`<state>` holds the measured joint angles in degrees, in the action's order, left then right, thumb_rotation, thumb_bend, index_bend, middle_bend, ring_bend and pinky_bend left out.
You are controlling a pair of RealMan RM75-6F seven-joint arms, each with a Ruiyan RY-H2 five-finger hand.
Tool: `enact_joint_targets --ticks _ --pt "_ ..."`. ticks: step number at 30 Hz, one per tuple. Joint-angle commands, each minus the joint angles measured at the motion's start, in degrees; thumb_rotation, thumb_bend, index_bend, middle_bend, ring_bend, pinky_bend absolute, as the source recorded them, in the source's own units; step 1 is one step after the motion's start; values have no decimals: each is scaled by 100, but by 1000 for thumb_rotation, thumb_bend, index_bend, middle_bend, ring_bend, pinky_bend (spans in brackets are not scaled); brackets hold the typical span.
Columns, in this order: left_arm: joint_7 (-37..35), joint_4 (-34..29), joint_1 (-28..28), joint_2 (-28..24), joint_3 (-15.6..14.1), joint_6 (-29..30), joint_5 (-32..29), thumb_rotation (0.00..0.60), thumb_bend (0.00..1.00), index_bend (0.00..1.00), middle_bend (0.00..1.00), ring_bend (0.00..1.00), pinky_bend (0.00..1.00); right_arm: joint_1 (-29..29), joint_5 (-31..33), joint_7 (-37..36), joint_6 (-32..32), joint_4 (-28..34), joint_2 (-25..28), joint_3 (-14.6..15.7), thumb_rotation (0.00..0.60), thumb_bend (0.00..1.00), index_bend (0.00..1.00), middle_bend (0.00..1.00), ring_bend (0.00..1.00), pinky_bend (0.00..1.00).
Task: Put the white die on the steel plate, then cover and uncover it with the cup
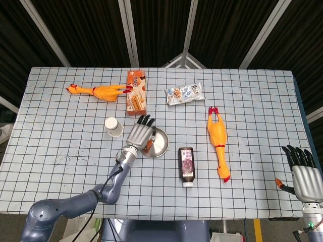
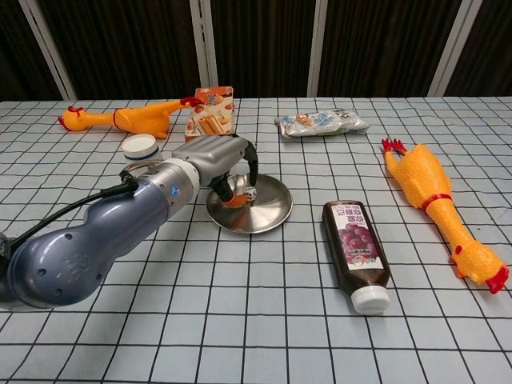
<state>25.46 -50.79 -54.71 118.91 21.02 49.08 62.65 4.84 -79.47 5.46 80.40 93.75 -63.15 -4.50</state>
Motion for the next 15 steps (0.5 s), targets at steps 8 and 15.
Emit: enact_joint_targets --ticks 8,15 --pt "330 -584 23 -314 -58 -142 -212 600 438 132 12 0 19 -11 -58 -44 10 40 20 30 600 212 96 88 69 0" --pt "562 -1865 218 -1098 42 49 -406 600 360 91 0 0 18 -17 -20 -72 10 37 37 14 600 212 96 88 69 0"
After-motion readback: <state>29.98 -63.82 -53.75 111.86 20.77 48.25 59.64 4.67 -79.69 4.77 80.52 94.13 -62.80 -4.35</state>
